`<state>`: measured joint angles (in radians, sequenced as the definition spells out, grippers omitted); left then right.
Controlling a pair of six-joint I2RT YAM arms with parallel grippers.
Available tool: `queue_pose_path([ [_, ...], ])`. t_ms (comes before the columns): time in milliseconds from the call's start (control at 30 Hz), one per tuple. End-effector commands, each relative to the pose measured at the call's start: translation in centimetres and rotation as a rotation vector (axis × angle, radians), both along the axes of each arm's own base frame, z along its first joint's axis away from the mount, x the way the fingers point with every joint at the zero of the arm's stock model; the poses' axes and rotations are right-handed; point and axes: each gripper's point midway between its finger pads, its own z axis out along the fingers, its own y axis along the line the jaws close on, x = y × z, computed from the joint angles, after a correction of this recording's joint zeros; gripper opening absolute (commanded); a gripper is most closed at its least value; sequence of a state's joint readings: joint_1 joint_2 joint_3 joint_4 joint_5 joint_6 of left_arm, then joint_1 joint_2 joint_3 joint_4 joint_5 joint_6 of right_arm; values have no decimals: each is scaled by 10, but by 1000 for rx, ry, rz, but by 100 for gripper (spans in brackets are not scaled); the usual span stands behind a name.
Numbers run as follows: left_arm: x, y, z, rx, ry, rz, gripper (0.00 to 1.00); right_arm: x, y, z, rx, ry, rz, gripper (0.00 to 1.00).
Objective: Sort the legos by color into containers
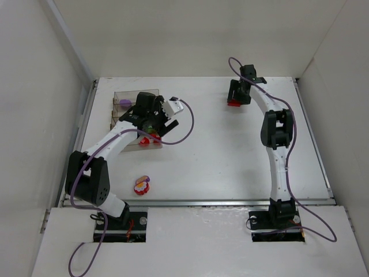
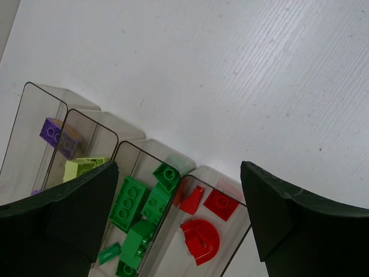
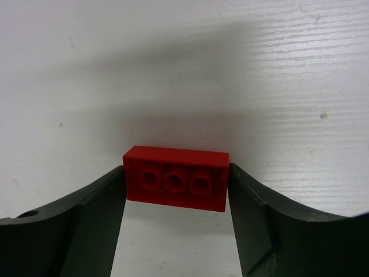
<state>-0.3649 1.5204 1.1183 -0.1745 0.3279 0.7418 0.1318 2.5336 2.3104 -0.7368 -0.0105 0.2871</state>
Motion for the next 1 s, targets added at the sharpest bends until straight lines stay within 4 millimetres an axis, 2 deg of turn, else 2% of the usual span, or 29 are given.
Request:
queue_pose_path([
  [0, -3, -1, 22, -21, -65, -13, 85, -6, 10, 1, 36, 22, 32, 9],
  [67, -3, -1, 22, -15, -70, -18, 85, -4, 23, 21, 99, -17, 74, 4],
  [100, -3, -3, 22, -13, -75, -37, 86, -5, 39, 33, 174, -36, 130, 0],
  [133, -1, -3, 27, -11, -91, -43, 86, -8, 46, 41, 212, -45, 159, 0],
  [167, -3, -7, 29, -15, -88, -70, 89, -10, 54, 70, 253, -91, 195, 0],
  [200, -6, -7, 31, -13, -91, -85, 93, -17, 69, 88, 330, -109, 262, 0],
  [233, -4, -9, 36, -17, -105, -97, 99, -25, 76, 95, 369, -111, 296, 0],
  [267, -4, -11, 45, -22, -131, -117, 99, -27, 84, 136, 409, -201, 351, 0],
  [300, -8, -18, 46, -50, -123, -153, 99, -35, 92, 153, 452, -230, 401, 0],
  [333, -9, -23, 63, -73, -178, -186, 99, -51, 112, 172, 533, -244, 500, 0],
  [367, -8, -24, 75, -98, -214, -209, 99, -67, 127, 201, 567, -299, 575, 0],
  [400, -13, -30, 81, -139, -237, -266, 99, -79, 138, 214, 599, -315, 632, 0],
  [433, -10, -37, 99, -176, -316, -297, 99, -100, 160, 230, 655, -319, 730, 0],
  [467, -14, -41, 114, -202, -371, -324, 99, -114, 171, 237, 683, -319, 782, 0],
  [500, -18, -48, 117, -223, -398, -357, 99, -128, 181, 259, 699, -365, 845, 0],
  [533, -19, -53, 127, -246, -434, -387, 99, -140, 190, 270, 725, -372, 887, 0],
  [567, -21, -61, 140, -261, -494, -410, 99, -161, 210, 274, 755, -351, 953, 0],
  [600, -26, -70, 144, -275, -509, -440, 99, -170, 217, 286, 756, -374, 983, 0],
  [667, -23, -80, 155, -288, -538, -464, 99, -194, 240, 288, 783, -349, 1053, 0],
  [767, -18, -88, 161, -324, -536, -457, 99, -213, 254, 299, 800, -366, 1106, 0],
  [800, -15, -88, 171, -354, -558, -436, 99, -218, 256, 304, 801, -372, 1118, 0],
  [867, -16, -90, 185, -381, -590, -424, 99, -225, 259, 301, 810, -352, 1119, 0],
  [967, -21, -87, 193, -393, -617, -415, 96, -232, 261, 299, 818, -335, 1131, 0],
])
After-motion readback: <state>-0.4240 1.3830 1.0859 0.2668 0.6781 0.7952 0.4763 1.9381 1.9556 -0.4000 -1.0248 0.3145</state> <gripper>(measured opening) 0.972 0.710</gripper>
